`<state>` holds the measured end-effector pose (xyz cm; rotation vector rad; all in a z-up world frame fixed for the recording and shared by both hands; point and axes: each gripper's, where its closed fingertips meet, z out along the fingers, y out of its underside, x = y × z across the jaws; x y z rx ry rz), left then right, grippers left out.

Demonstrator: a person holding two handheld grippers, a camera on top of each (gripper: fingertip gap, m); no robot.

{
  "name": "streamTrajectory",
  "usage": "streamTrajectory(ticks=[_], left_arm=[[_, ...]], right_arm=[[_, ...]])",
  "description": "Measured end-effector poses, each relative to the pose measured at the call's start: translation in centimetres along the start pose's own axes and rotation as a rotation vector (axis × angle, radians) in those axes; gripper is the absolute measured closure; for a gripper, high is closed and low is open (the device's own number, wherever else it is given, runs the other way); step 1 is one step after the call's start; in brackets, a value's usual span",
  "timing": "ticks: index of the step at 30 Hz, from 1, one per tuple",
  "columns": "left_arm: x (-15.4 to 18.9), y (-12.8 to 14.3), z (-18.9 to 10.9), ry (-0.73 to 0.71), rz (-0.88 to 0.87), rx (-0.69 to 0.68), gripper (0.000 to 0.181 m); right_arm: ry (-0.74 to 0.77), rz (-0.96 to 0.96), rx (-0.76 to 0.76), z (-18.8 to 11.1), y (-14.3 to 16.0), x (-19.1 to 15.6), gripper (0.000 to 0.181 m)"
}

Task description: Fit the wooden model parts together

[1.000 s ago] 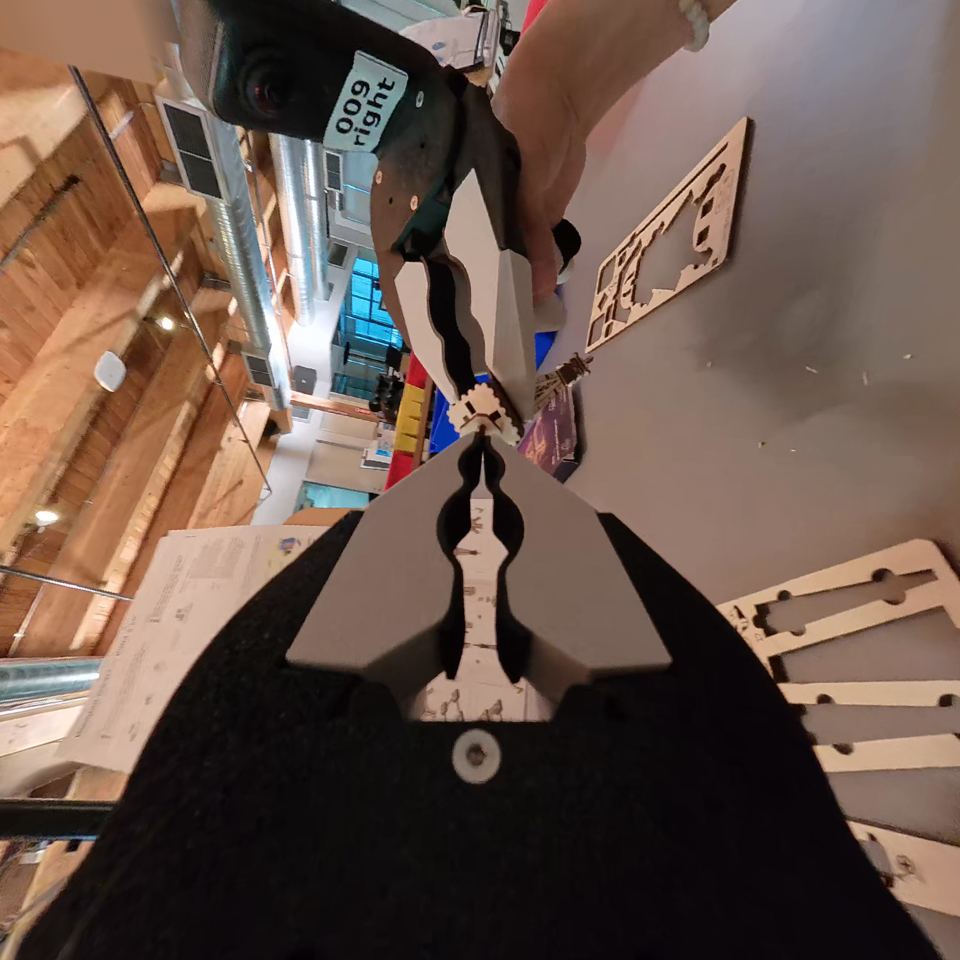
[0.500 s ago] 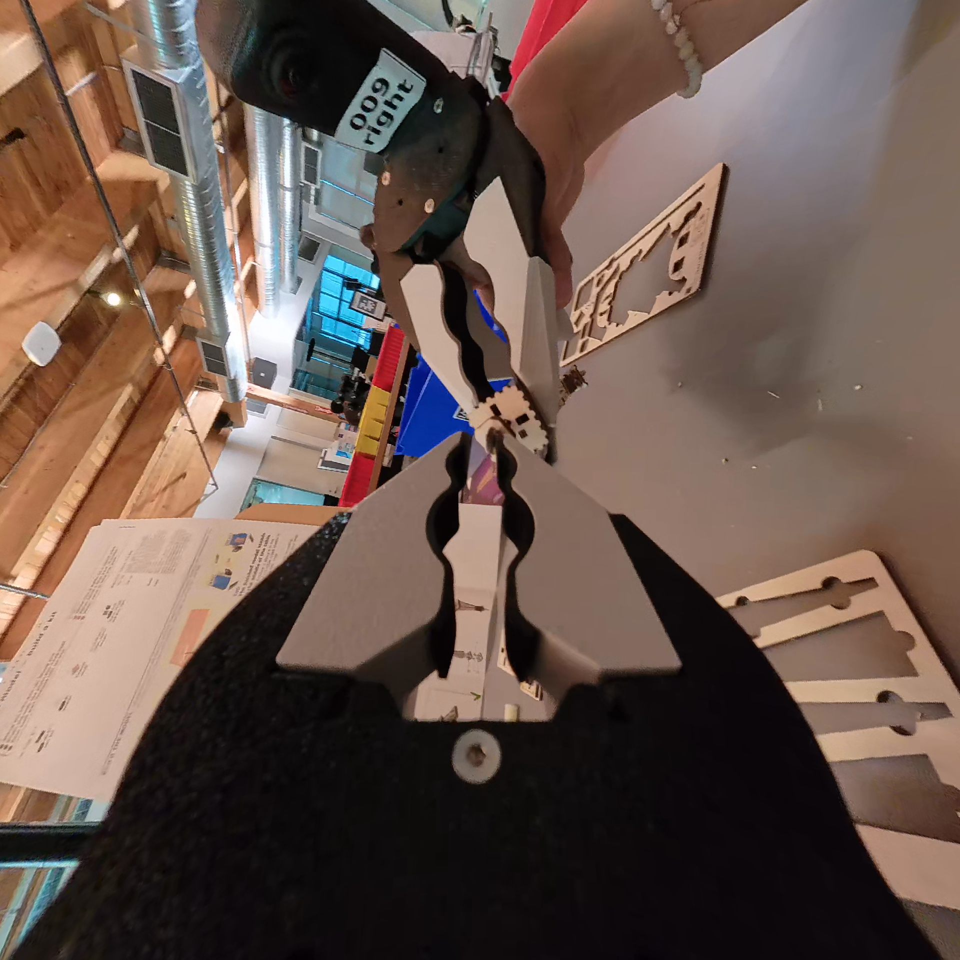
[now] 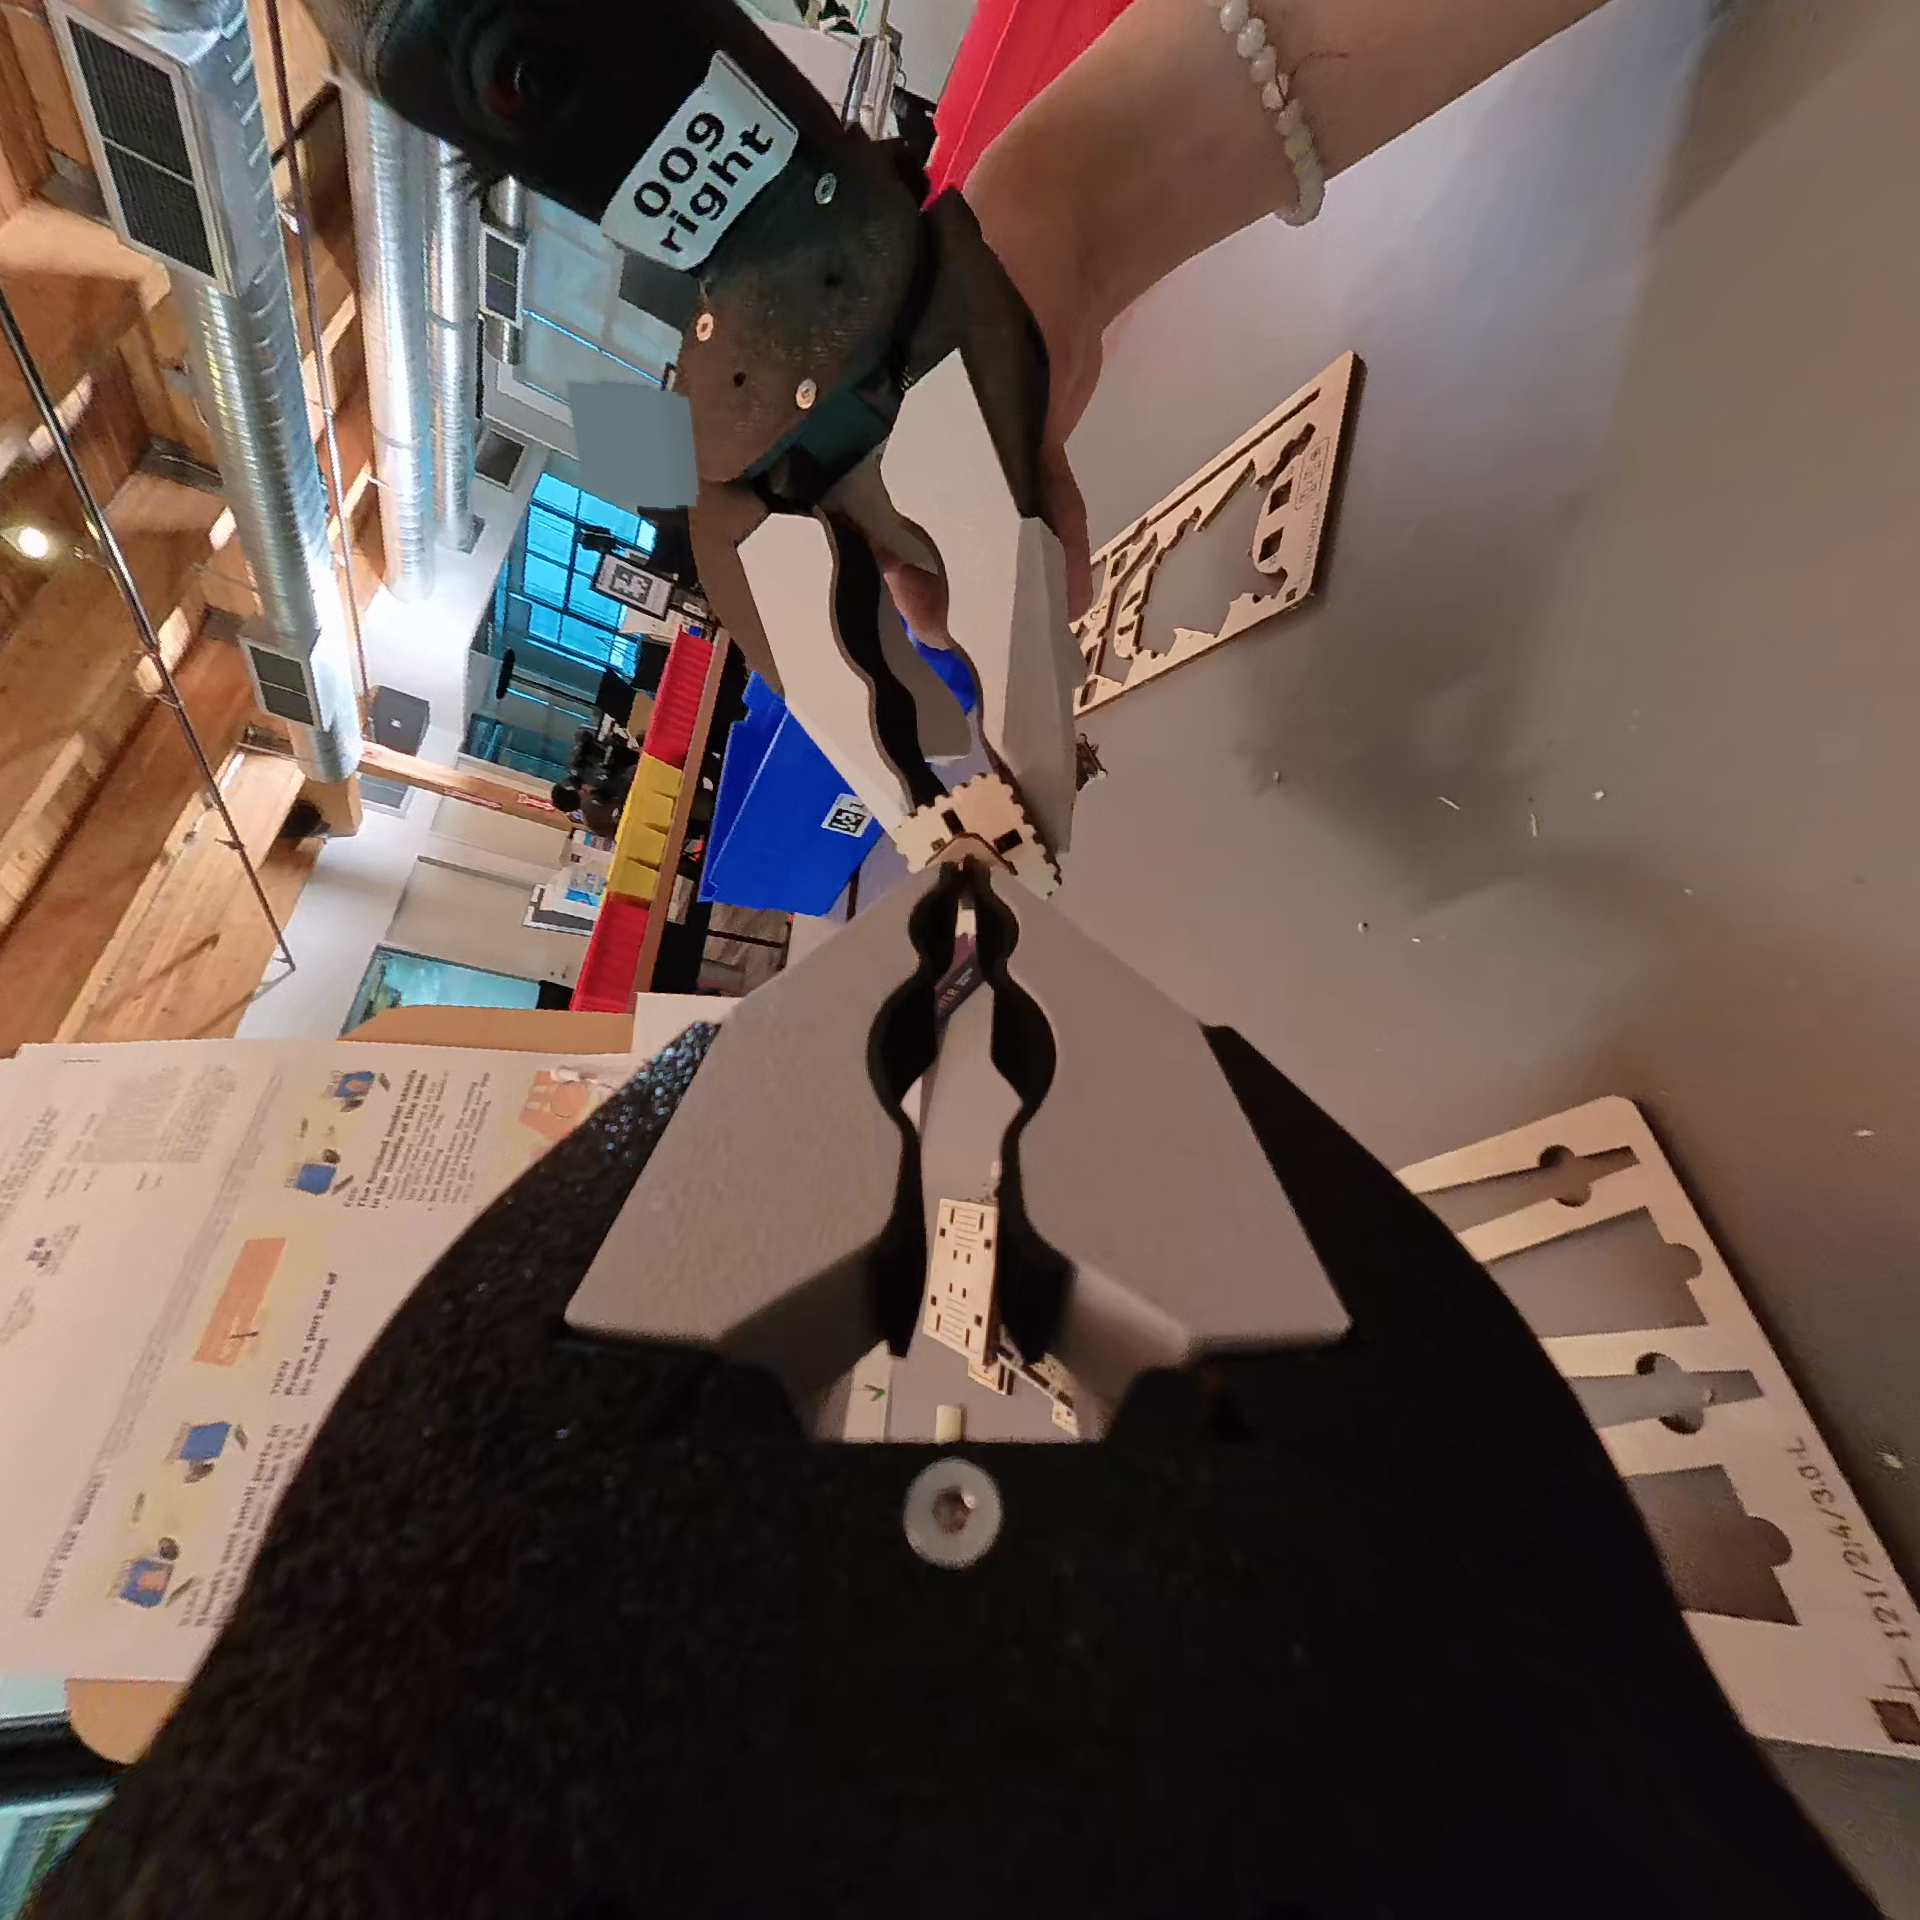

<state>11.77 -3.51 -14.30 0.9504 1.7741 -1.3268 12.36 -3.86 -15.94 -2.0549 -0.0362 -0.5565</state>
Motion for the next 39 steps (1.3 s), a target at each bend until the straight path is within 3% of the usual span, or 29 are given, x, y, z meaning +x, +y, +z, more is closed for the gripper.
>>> streamTrajectory(ticks=[8, 24, 36, 39], left_arm=[[0.8, 0.3, 0.1, 0.092, -0.111, -0.031, 0.18], [1.4, 0.1, -0.2, 0.111, 0.172, -0.135, 0.18], [1.6, 0.2, -0.1, 0.153, 0.016, -0.084, 0.18], [2.2, 0.6, 0.0, 0.167, 0.098, -0.114, 0.18]], right_arm=[[-0.019, -0.019, -0.048, 0.3, 0.6, -0.3, 0.165], [-0.058, -0.003, -0.026, 0.7, 0.4, -1.0, 0.165], [-0.069, 0.008, -0.029, 1.0, 0.5, -1.0, 0.165], [-0.077, 0.005, -0.059, 1.3, 1.0, -1.2, 0.165]])
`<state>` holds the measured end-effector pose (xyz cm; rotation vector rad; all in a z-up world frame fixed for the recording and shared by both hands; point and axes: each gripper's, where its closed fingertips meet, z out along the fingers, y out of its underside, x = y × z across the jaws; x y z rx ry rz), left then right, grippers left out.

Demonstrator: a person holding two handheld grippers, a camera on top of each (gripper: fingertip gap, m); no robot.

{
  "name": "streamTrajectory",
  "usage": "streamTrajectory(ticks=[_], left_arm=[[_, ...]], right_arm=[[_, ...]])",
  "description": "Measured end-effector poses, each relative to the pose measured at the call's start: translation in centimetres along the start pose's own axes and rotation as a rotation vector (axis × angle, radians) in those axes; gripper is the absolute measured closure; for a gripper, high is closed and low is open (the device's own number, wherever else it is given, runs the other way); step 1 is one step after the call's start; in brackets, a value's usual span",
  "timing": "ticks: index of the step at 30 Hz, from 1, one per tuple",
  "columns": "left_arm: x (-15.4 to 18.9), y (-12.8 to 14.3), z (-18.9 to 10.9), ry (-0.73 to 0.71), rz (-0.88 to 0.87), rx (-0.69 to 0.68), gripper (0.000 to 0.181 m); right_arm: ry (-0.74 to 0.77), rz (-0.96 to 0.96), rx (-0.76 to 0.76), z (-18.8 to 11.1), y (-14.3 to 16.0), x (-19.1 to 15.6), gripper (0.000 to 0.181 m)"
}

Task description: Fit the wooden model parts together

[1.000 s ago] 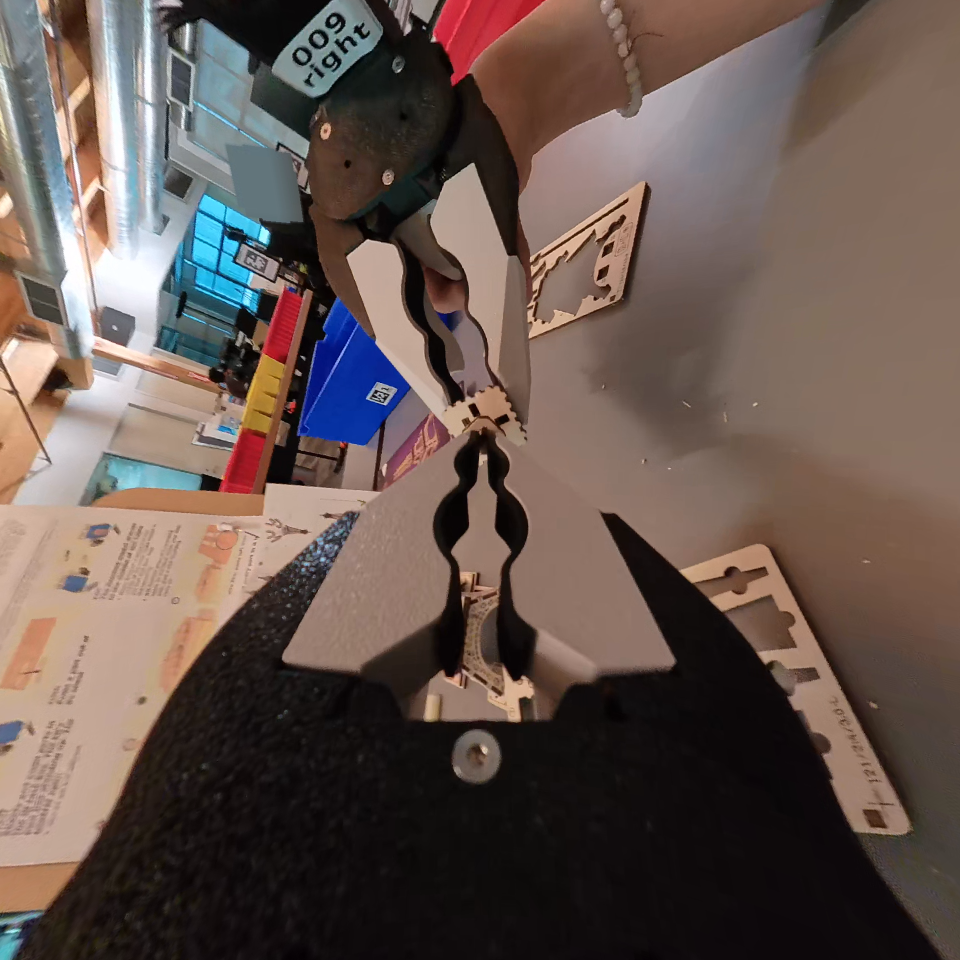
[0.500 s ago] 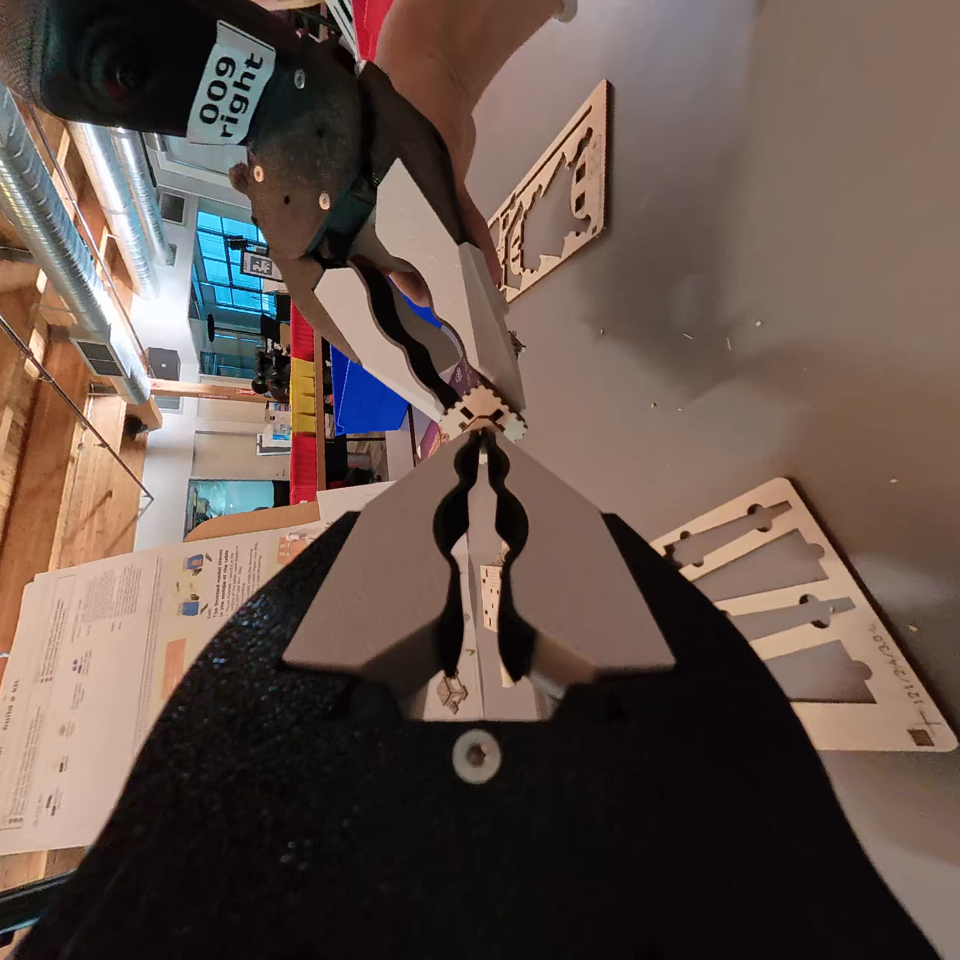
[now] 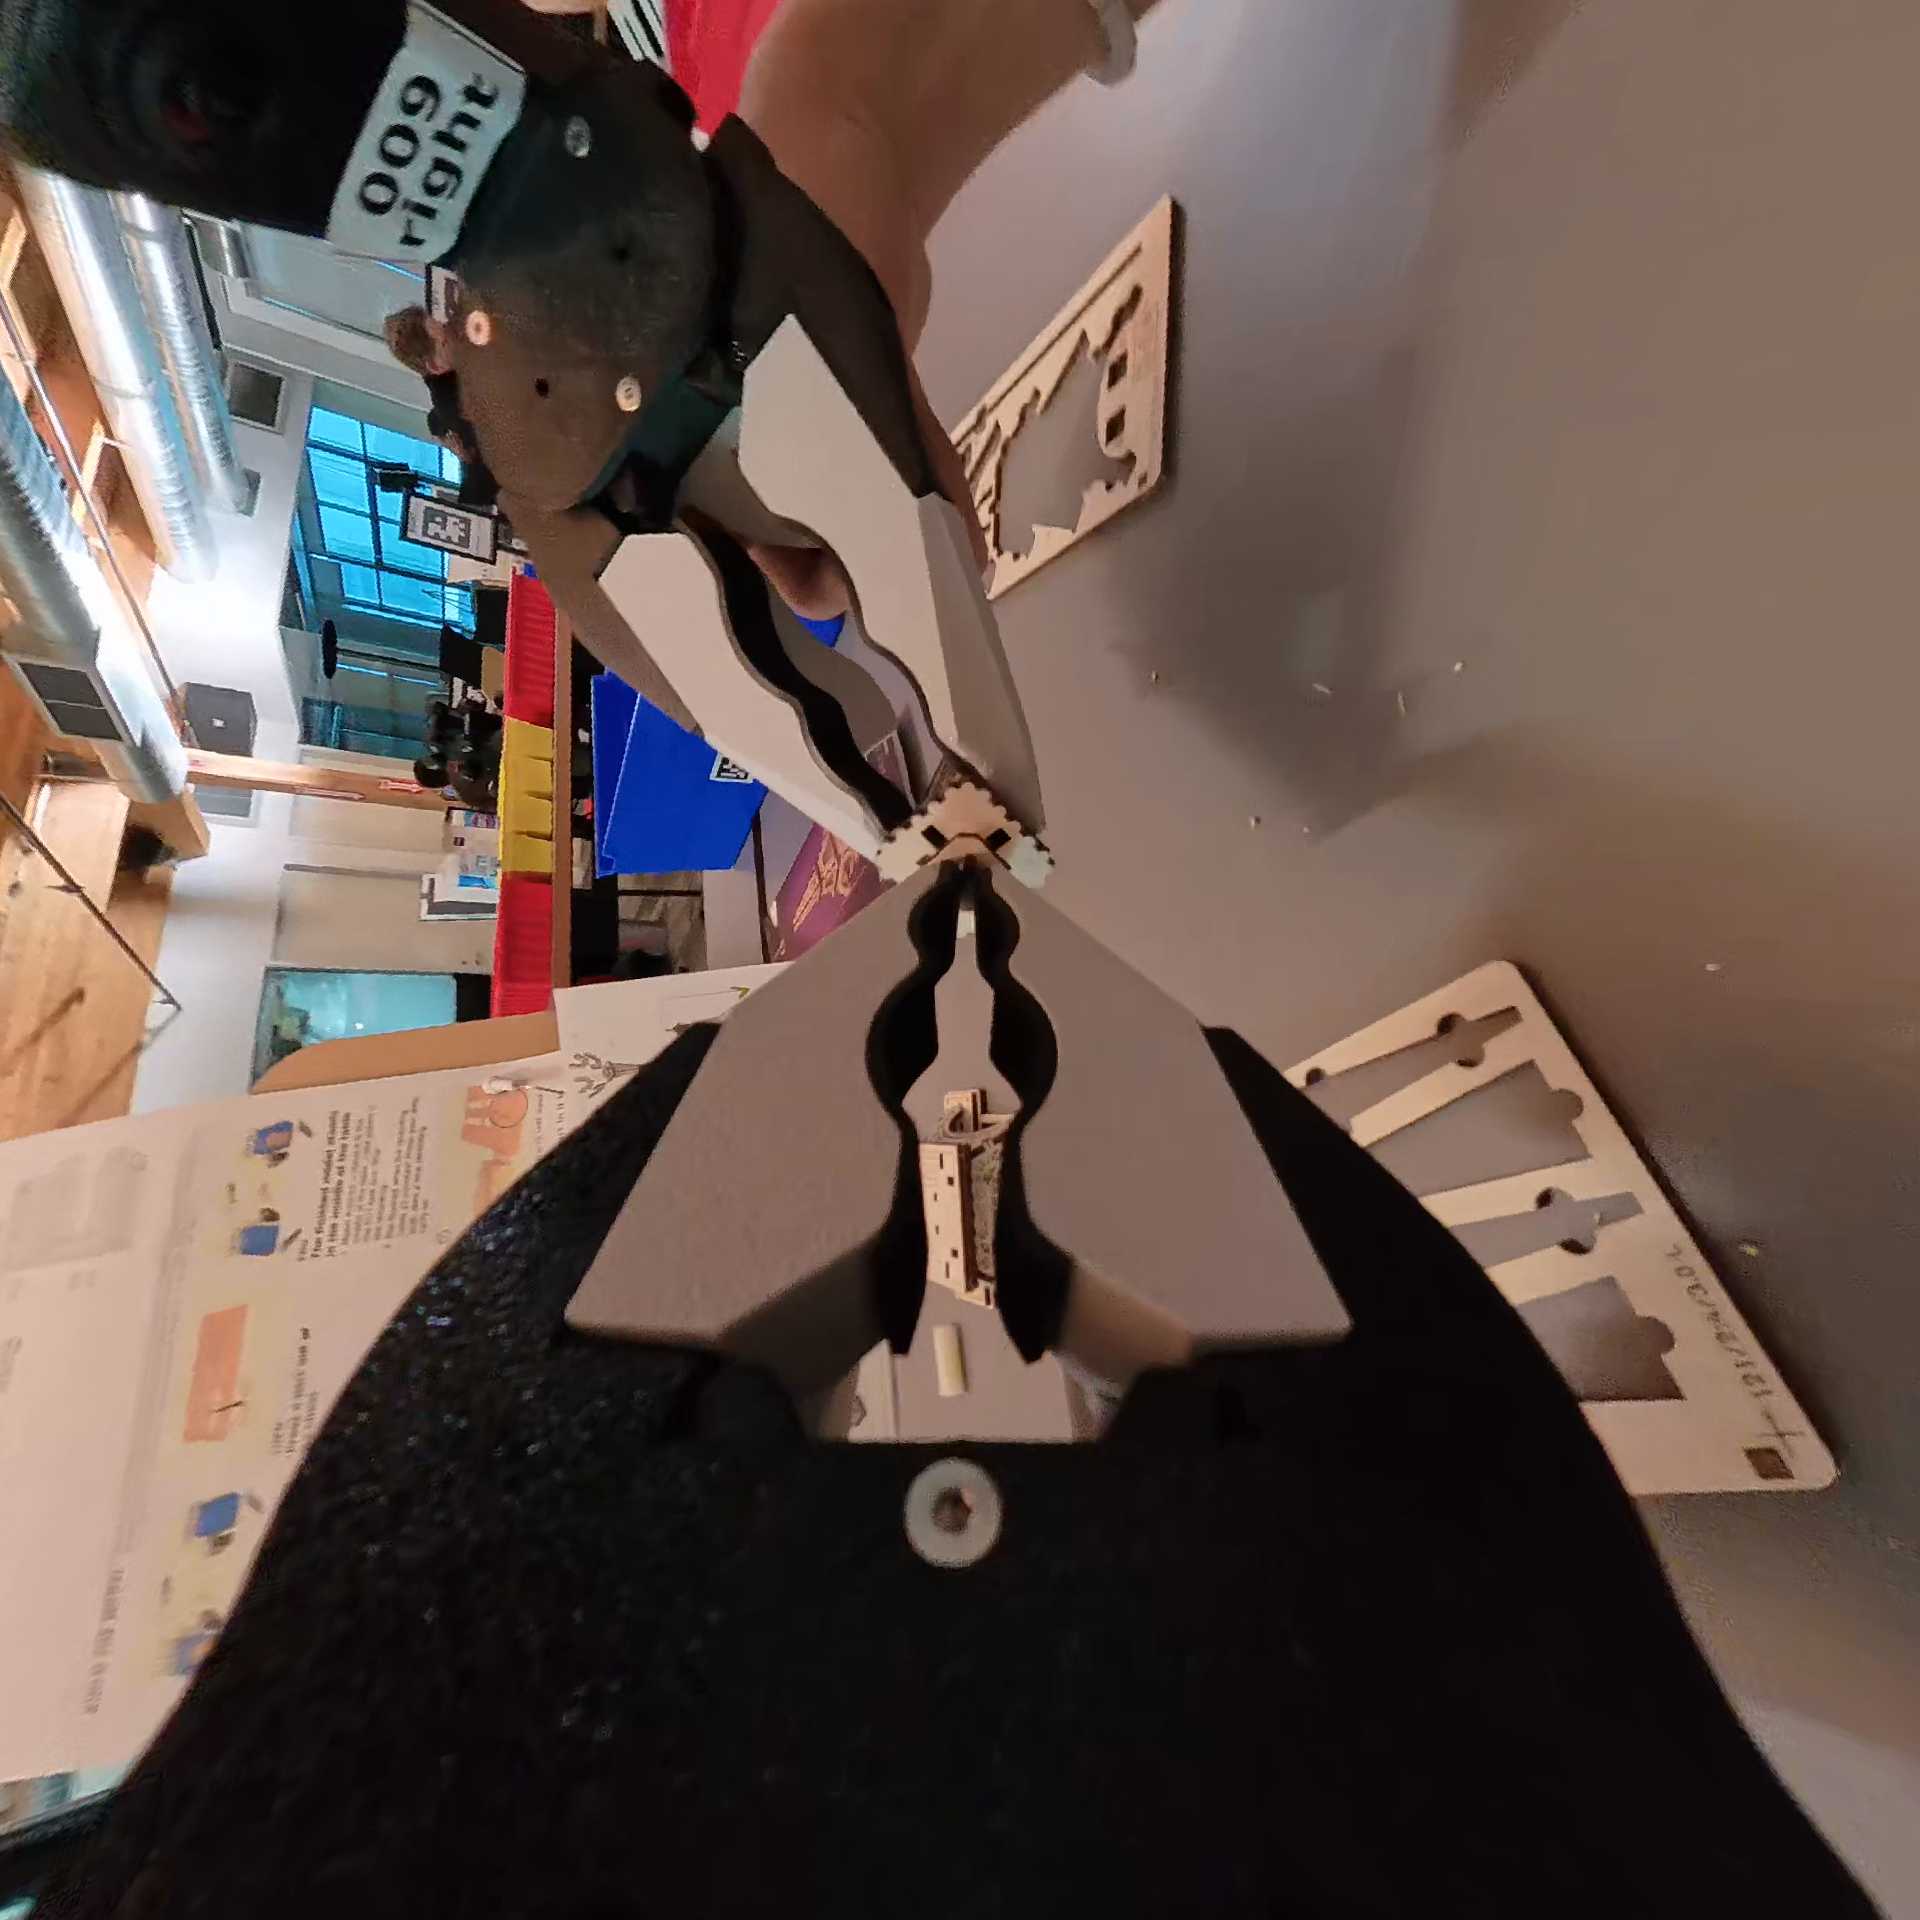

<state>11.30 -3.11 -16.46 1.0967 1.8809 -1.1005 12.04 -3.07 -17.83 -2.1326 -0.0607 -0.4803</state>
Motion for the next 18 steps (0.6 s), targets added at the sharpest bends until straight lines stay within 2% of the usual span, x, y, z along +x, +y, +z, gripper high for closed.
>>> streamTrajectory(ticks=[9, 13, 18], left_arm=[[0.4, 0.2, 0.0, 0.038, -0.011, -0.02, 0.18], [0.7, 0.1, 0.2, 0.081, -0.119, 0.018, 0.179], [1.2, 0.5, 0.7, 0.072, -0.052, -0.009, 0.18]], right_arm=[[-0.005, -0.003, -0.008, 0.4, 0.1, -0.1, 0.165], [-0.022, -0.009, -0.025, 0.6, 0.4, -0.4, 0.165], [-0.032, 0.01, -0.048, 0.9, 1.2, -0.4, 0.165]])
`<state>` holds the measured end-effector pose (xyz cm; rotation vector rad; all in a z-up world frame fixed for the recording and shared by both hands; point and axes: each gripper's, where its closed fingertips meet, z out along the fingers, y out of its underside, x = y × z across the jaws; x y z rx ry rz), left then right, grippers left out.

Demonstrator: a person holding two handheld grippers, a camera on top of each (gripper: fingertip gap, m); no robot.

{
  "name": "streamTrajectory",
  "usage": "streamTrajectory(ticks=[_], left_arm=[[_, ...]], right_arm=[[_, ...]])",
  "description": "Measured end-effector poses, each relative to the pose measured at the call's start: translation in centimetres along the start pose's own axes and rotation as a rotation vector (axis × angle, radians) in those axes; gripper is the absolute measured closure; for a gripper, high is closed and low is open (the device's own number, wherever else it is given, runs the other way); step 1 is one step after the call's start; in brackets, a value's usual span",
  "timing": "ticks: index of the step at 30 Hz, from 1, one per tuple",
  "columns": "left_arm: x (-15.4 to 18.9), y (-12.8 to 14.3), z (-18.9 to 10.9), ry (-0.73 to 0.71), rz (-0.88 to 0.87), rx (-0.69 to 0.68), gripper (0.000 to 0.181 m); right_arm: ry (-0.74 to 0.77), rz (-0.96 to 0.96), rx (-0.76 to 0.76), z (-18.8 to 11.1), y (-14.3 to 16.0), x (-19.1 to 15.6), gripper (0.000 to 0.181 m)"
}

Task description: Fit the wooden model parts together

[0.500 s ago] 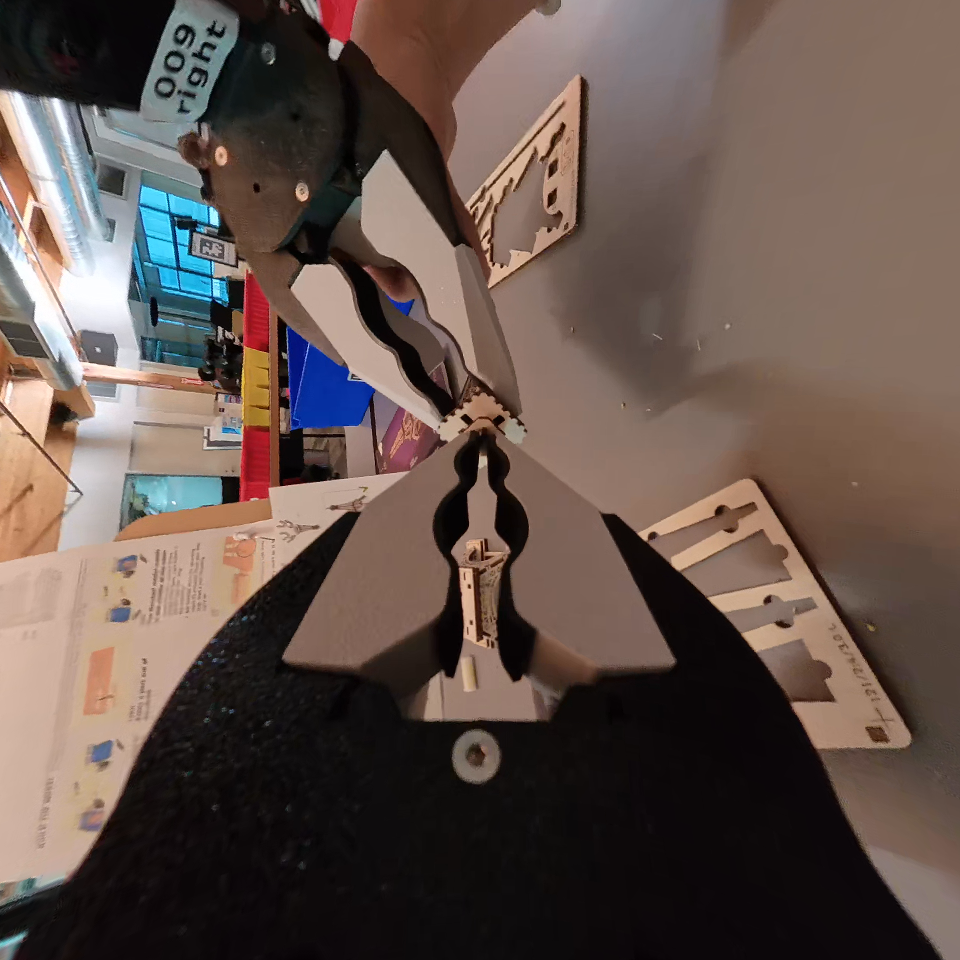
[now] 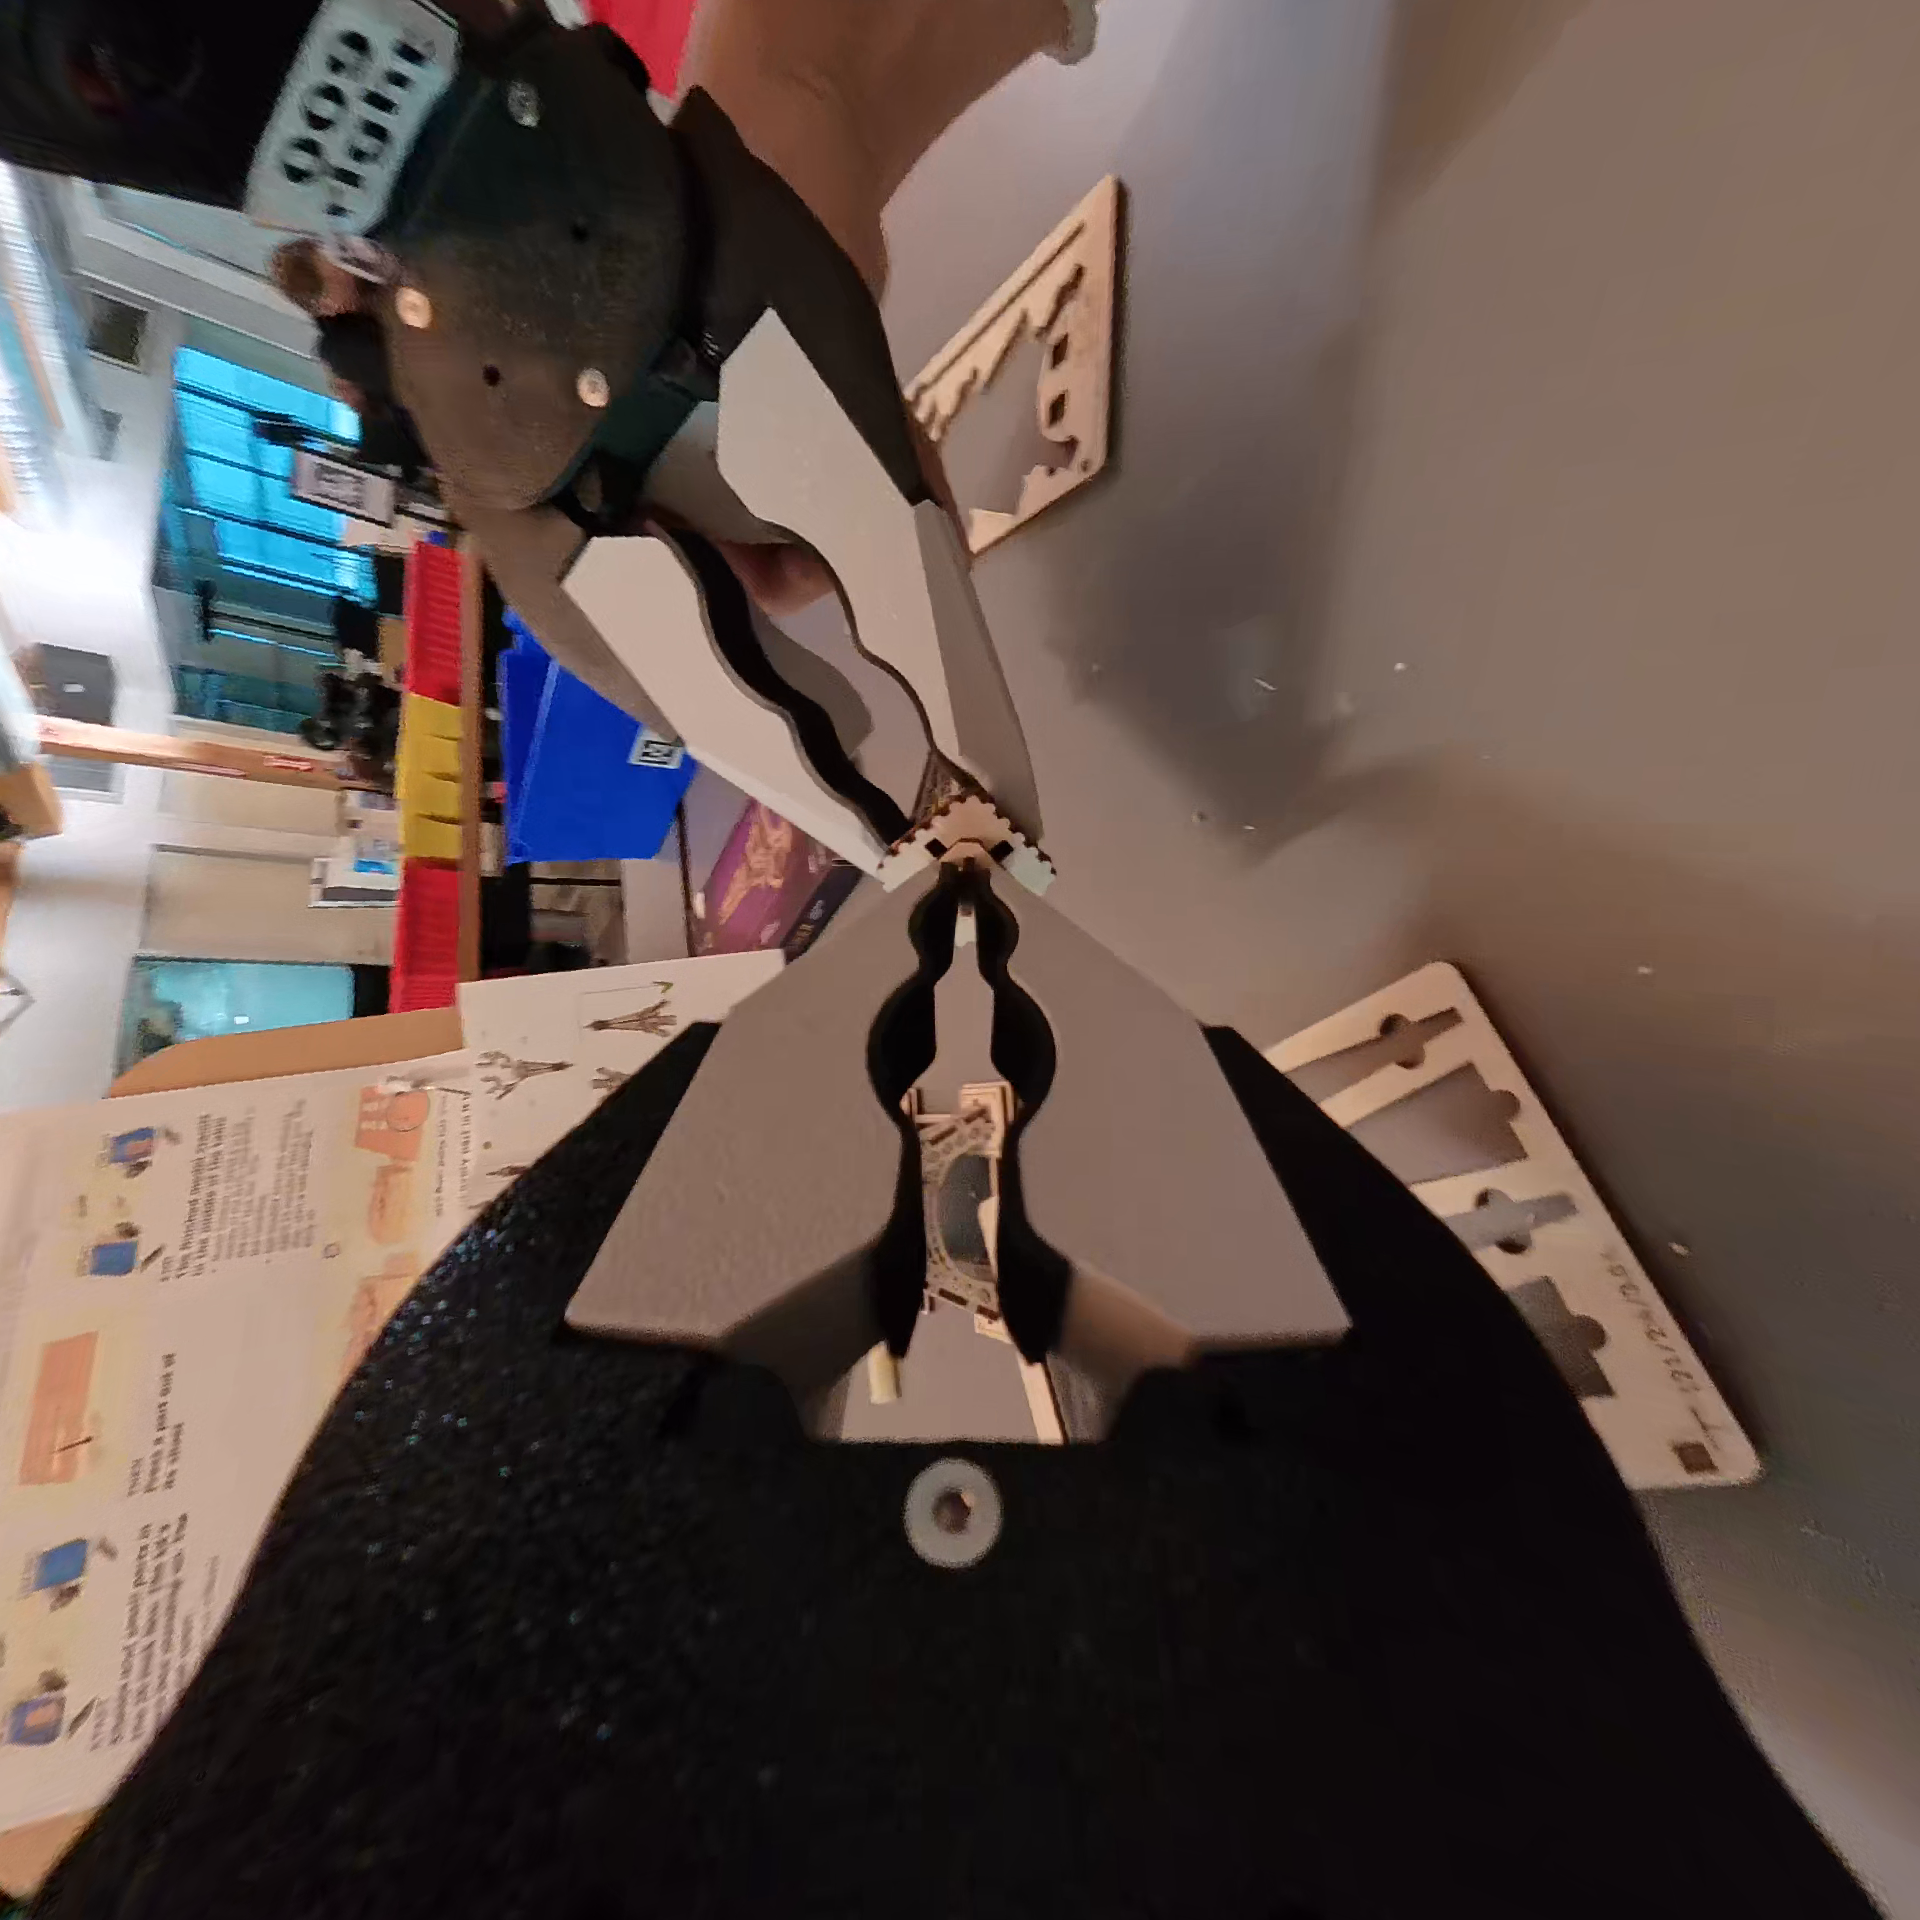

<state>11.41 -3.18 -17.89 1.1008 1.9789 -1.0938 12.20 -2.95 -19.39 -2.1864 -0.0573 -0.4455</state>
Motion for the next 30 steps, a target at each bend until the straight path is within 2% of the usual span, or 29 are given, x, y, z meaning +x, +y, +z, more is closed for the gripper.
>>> streamTrajectory(ticks=[5, 7, 11, 14, 16, 17, 22, 25, 28, 30], left_arm=[[-1.8, -0.2, -0.5, -0.107, -0.079, 0.052, 0.178], [-2.9, 0.2, -1.1, -0.153, -0.123, 0.05, 0.171], [-4.8, -0.1, -2.7, -0.204, -0.311, 0.147, 0.167], [-5.9, -0.1, -3.0, -0.19, -0.544, 0.225, 0.165], [-6.5, 0.3, -3.1, -0.194, -0.683, 0.255, 0.172], [-6.8, 0.3, -3.2, -0.196, -0.733, 0.278, 0.181], [-7.3, 0.6, -3.5, -0.178, -0.895, 0.302, 0.181], [-8.1, 0.6, -4.0, -0.212, -0.976, 0.344, 0.181], [-7.8, 0.9, -3.8, -0.174, -1.037, 0.345, 0.173], [-7.8, 0.9, -3.7, -0.162, -1.067, 0.363, 0.178]], right_arm=[[0.045, 0.027, 0.125, -1.0, -1.0, 0.9, 0.165], [0.079, 0.02, 0.169, -1.5, -1.6, 1.4, 0.164], [0.2, -0.046, 0.231, -2.6, -2.7, 2.8, 0.165], [0.384, -0.166, 0.175, -2.9, -2.9, 4.6, 0.165], [0.538, -0.28, 0.107, -3.1, -3.0, 5.9, 0.165], [0.599, -0.329, 0.107, -3.3, -3.5, 6.2, 0.165], [0.831, -0.503, 0.047, -4.1, -5.1, 7.4, 0.165], [0.891, -0.546, 0.019, -4.1, -5.3, 7.6, 0.165], [0.948, -0.609, -0.023, -4.1, -5.4, 7.7, 0.165], [0.957, -0.647, -0.048, -3.8, -5.3, 7.6, 0.165]])
